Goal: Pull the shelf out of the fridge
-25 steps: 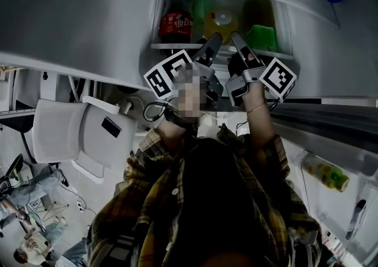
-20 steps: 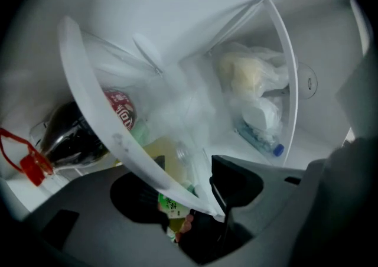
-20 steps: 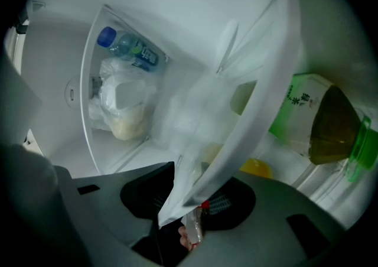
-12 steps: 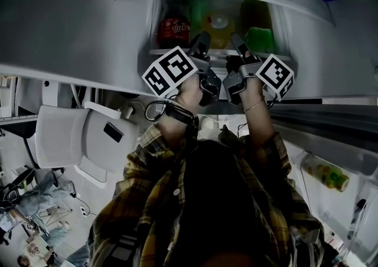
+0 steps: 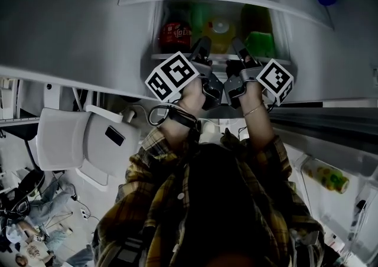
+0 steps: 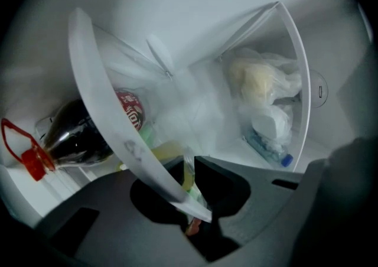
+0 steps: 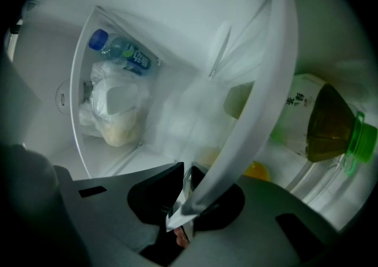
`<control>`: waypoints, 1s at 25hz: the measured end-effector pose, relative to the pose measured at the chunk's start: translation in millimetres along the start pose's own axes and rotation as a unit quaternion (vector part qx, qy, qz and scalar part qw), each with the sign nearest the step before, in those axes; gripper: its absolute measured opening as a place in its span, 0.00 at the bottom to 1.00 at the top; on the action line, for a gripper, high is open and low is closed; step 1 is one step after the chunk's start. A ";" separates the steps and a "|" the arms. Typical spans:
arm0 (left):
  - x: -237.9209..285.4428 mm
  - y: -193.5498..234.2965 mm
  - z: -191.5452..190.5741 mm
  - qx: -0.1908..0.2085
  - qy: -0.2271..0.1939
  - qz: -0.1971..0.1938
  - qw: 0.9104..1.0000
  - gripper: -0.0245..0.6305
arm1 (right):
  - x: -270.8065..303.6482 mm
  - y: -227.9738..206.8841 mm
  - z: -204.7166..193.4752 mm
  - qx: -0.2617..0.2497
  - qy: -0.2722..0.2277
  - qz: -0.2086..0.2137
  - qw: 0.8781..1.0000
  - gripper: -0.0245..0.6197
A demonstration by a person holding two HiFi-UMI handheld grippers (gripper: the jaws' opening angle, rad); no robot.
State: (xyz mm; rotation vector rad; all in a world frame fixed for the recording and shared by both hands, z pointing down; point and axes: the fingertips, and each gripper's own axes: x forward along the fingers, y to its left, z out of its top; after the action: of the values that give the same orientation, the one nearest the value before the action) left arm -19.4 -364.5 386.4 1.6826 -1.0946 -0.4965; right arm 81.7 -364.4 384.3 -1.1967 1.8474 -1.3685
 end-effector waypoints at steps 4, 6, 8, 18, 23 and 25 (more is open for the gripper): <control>0.4 0.2 -0.3 0.002 0.004 -0.001 1.000 0.14 | -0.7 -0.8 0.0 0.008 0.001 -0.001 1.000 0.13; 0.6 -0.2 -0.1 0.006 0.007 -0.001 1.000 0.14 | -1.0 -0.4 -0.2 0.010 0.001 -0.001 1.000 0.12; 0.0 0.0 -0.6 0.007 0.009 -0.002 1.000 0.14 | -1.9 -0.5 -1.0 0.011 0.001 -0.001 1.000 0.12; -7.5 -2.3 -1.6 0.010 0.009 -0.004 1.000 0.14 | -6.8 3.2 -4.8 0.013 0.005 0.000 1.000 0.12; -18.0 -3.0 -7.9 0.013 0.010 -0.007 1.000 0.14 | -17.5 4.6 -10.6 0.012 0.007 0.001 1.000 0.12; -22.1 1.1 -14.0 0.015 0.011 -0.006 1.000 0.14 | -22.9 -0.3 -15.0 0.013 0.007 0.002 1.000 0.12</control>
State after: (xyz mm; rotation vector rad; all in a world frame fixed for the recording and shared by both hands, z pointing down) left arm -20.4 -338.5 389.0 1.7171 -1.0806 -0.4696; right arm 79.9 -337.4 387.8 -1.1723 1.8346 -1.3992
